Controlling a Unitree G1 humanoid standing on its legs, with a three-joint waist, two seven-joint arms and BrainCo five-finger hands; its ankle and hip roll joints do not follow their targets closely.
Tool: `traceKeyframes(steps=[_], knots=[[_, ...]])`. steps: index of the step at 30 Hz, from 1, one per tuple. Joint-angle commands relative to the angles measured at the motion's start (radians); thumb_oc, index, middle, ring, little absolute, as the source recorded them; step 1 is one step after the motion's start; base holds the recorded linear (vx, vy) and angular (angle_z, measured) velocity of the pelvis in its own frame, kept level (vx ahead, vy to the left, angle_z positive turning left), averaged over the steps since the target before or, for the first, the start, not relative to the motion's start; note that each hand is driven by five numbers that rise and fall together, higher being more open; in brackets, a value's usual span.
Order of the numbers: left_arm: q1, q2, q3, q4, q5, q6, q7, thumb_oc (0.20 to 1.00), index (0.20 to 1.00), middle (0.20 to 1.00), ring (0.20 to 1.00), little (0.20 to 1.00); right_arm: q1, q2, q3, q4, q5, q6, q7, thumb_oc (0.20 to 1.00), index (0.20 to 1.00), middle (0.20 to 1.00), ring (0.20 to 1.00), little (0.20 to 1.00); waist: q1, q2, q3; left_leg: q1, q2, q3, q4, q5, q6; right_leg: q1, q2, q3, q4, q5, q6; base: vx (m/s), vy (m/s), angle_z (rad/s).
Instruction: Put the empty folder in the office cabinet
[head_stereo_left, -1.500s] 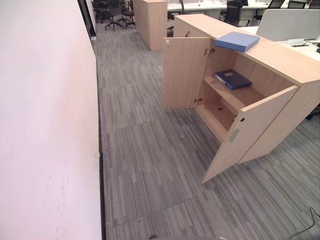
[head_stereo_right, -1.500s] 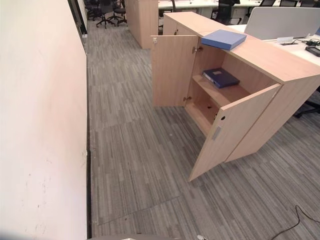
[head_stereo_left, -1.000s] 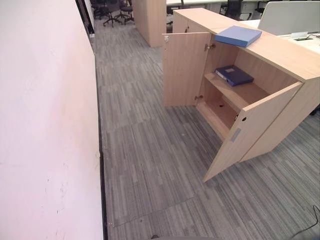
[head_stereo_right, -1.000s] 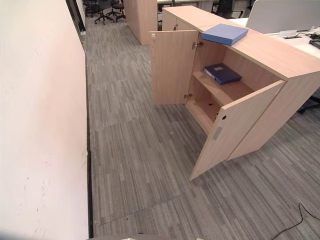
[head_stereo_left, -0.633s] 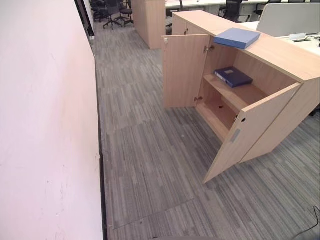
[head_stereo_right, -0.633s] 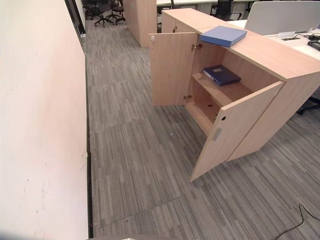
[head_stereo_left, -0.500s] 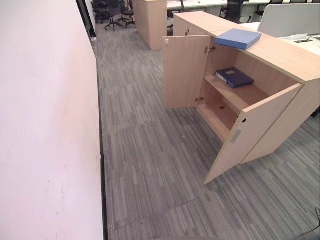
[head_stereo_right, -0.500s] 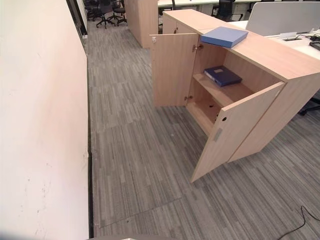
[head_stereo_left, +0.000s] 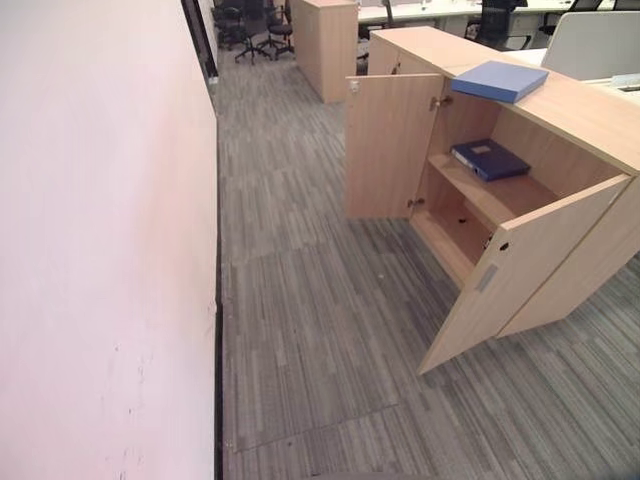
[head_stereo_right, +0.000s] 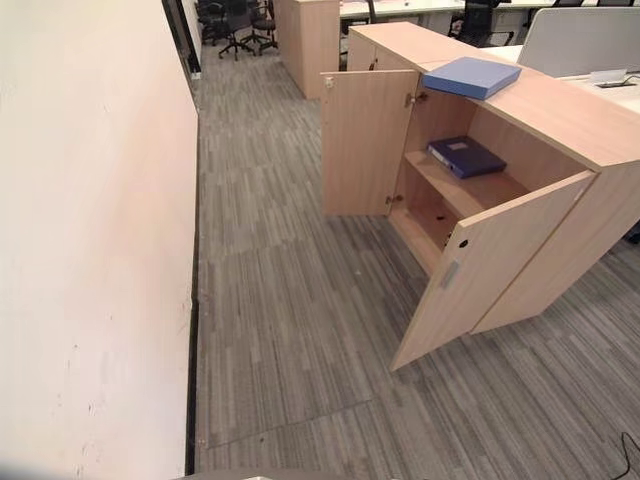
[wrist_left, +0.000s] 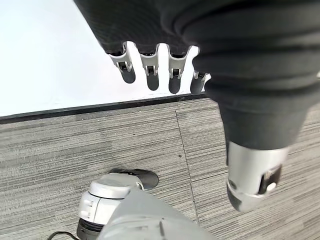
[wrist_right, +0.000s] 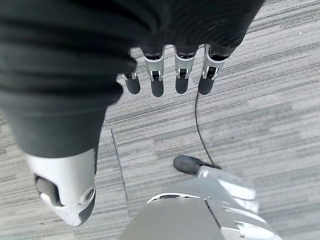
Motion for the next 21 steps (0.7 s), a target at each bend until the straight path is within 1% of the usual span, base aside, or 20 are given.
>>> traceKeyframes(steps=[1, 2, 3, 4, 5, 6, 7, 9, 11, 13, 14, 16, 18, 20, 21], knots=[[-0.078, -0.005, -0.005, 0.033, 0.008, -0.013, 0.007, 1.0, 1.0, 1.0, 1.0, 1.0, -0.059, -0.027, 0.029, 0.041, -0.028, 0.008, -0.008, 1.0, 1.0, 1.0, 1.0, 1.0, 0.026, -0.046, 0.028, 0.025, 0.002, -0.069, -0.016, -0.081, -0.024, -0.063, -0.076, -0.018, 0.006, 0.073, 0.129, -0.08, -0.053, 0.58], [-0.087, -0.004, -0.007, 0.028, -0.003, -0.016, 0.008, 1.0, 1.0, 1.0, 1.0, 1.0, -0.067, -0.032, 0.025, 0.037, -0.026, 0.007, -0.01, 1.0, 1.0, 1.0, 1.0, 1.0, 0.031, -0.049, 0.045, 0.007, 0.008, -0.066, -0.014, -0.066, -0.032, -0.07, -0.077, -0.029, 0.006, 0.074, 0.127, -0.07, -0.035, 0.39], [-0.088, -0.004, -0.007, 0.028, -0.003, -0.016, 0.008, 1.0, 1.0, 1.0, 1.0, 1.0, -0.068, -0.032, 0.024, 0.037, -0.026, 0.007, -0.01, 1.0, 1.0, 1.0, 1.0, 1.0, 0.029, -0.049, 0.045, 0.006, 0.008, -0.067, -0.013, -0.065, -0.032, -0.07, -0.077, -0.031, 0.006, 0.074, 0.127, -0.25, -0.043, 0.35], [-0.111, -0.004, -0.016, 0.016, -0.016, -0.018, 0.012, 1.0, 1.0, 1.0, 1.0, 1.0, -0.086, -0.048, 0.016, 0.035, -0.022, 0.005, -0.018, 1.0, 1.0, 1.0, 1.0, 1.0, 0.034, -0.06, 0.093, -0.106, 0.005, -0.011, 0.11, -0.065, -0.055, -0.084, -0.101, -0.073, 0.006, 0.075, 0.129, -0.28, -0.02, 0.33], [-0.119, -0.007, -0.017, 0.01, -0.024, -0.018, 0.016, 1.0, 1.0, 1.0, 1.0, 1.0, -0.096, -0.057, 0.01, 0.038, -0.022, 0.004, -0.024, 1.0, 1.0, 1.0, 1.0, 1.0, 0.03, -0.061, 0.104, -0.166, 0.023, 0.049, 0.167, -0.067, -0.064, -0.096, -0.114, -0.101, 0.006, 0.077, 0.133, -0.28, -0.019, 0.62], [-0.119, -0.007, -0.017, 0.01, -0.024, -0.018, 0.016, 1.0, 1.0, 1.0, 1.0, 1.0, -0.096, -0.057, 0.01, 0.038, -0.022, 0.004, -0.024, 1.0, 1.0, 1.0, 1.0, 1.0, 0.03, -0.061, 0.103, -0.168, 0.023, 0.049, 0.169, -0.068, -0.064, -0.097, -0.114, -0.101, 0.006, 0.077, 0.133, -0.13, -0.004, 0.87], [-0.109, -0.006, -0.006, 0.003, -0.029, -0.015, 0.016, 1.0, 1.0, 1.0, 1.0, 1.0, -0.103, -0.064, 0.006, 0.048, -0.023, 0.007, -0.031, 1.0, 1.0, 1.0, 1.0, 1.0, 0.036, -0.059, 0.107, -0.187, 0.068, 0.126, 0.186, -0.063, -0.067, -0.106, -0.123, -0.129, 0.006, 0.082, 0.138, -0.04, -0.021, 0.9], [-0.086, -0.002, 0.016, 0.018, -0.026, -0.017, 0.019, 1.0, 1.0, 1.0, 1.0, 1.0, -0.102, -0.065, 0.007, 0.049, -0.018, 0.002, -0.031, 1.0, 1.0, 1.0, 1.0, 1.0, 0.05, -0.063, 0.103, -0.175, 0.085, 0.113, 0.186, -0.066, -0.073, -0.098, -0.125, -0.127, 0.006, 0.084, 0.14, 0.01, 0.002, 0.39], [-0.065, 0.001, 0.042, 0.038, -0.033, -0.017, 0.024, 1.0, 1.0, 1.0, 1.0, 1.0, -0.094, -0.064, 0.01, 0.044, -0.016, -0.002, -0.024, 1.0, 1.0, 1.0, 1.0, 1.0, 0.05, -0.059, 0.091, -0.137, 0.117, 0.108, 0.123, -0.047, -0.082, -0.091, -0.123, -0.126, 0.006, 0.084, 0.145, 0.06, 0.084, 0.1], [-0.054, 0.001, 0.06, 0.052, -0.046, -0.016, 0.025, 1.0, 1.0, 1.0, 1.0, 1.0, -0.087, -0.064, 0.008, 0.041, -0.019, -0.001, -0.019, 1.0, 1.0, 1.0, 1.0, 1.0, 0.051, -0.054, 0.084, -0.118, 0.149, 0.134, 0.07, -0.013, -0.095, -0.089, -0.129, -0.131, 0.006, 0.082, 0.148, 0.03, 0.126, 0.08], [-0.051, 0.0, 0.063, 0.055, -0.049, -0.014, 0.024, 1.0, 1.0, 1.0, 1.0, 1.0, -0.081, -0.064, 0.002, 0.042, -0.02, 0.0, -0.016, 1.0, 1.0, 1.0, 1.0, 1.0, 0.049, -0.052, 0.08, -0.108, 0.164, 0.16, 0.036, 0.005, -0.1, -0.092, -0.136, -0.143, 0.006, 0.084, 0.151, -0.01, 0.131, 0.14], [-0.046, -0.001, 0.06, 0.056, -0.037, -0.013, 0.025, 1.0, 1.0, 1.0, 1.0, 1.0, -0.066, -0.059, -0.007, 0.048, -0.022, 0.0, -0.014, 1.0, 1.0, 1.0, 1.0, 1.0, 0.042, -0.043, 0.067, -0.08, 0.185, 0.193, -0.016, 0.017, -0.109, -0.098, -0.143, -0.168, 0.006, 0.088, 0.155, -0.02, 0.111, 0.33], [-0.039, -0.003, 0.058, 0.053, -0.025, -0.011, 0.024, 1.0, 1.0, 1.0, 1.0, 1.0, -0.053, -0.053, -0.009, 0.054, -0.025, 0.003, -0.012, 1.0, 1.0, 1.0, 1.0, 1.0, 0.036, -0.033, 0.055, -0.07, 0.181, 0.184, -0.016, 0.007, -0.114, -0.096, -0.153, -0.185, 0.006, 0.09, 0.16, 0.02, 0.138, 0.53], [-0.035, -0.002, 0.061, 0.051, -0.024, -0.012, 0.024, 1.0, 1.0, 1.0, 1.0, 1.0, -0.048, -0.05, -0.006, 0.052, -0.026, 0.003, -0.011, 1.0, 1.0, 1.0, 1.0, 1.0, 0.035, -0.03, 0.049, -0.062, 0.175, 0.177, -0.016, 0.001, -0.111, -0.092, -0.159, -0.187, 0.006, 0.091, 0.163, 0.05, 0.145, 0.42], [-0.034, 0.0, 0.064, 0.046, -0.026, -0.013, 0.027, 1.0, 1.0, 1.0, 1.0, 1.0, -0.047, -0.041, 0.004, 0.047, -0.031, 0.004, -0.007, 1.0, 1.0, 1.0, 1.0, 1.0, 0.038, -0.026, 0.044, -0.054, 0.158, 0.176, -0.016, -0.009, -0.103, -0.089, -0.174, -0.184, 0.006, 0.096, 0.169, 0.01, 0.186, 0.21]])
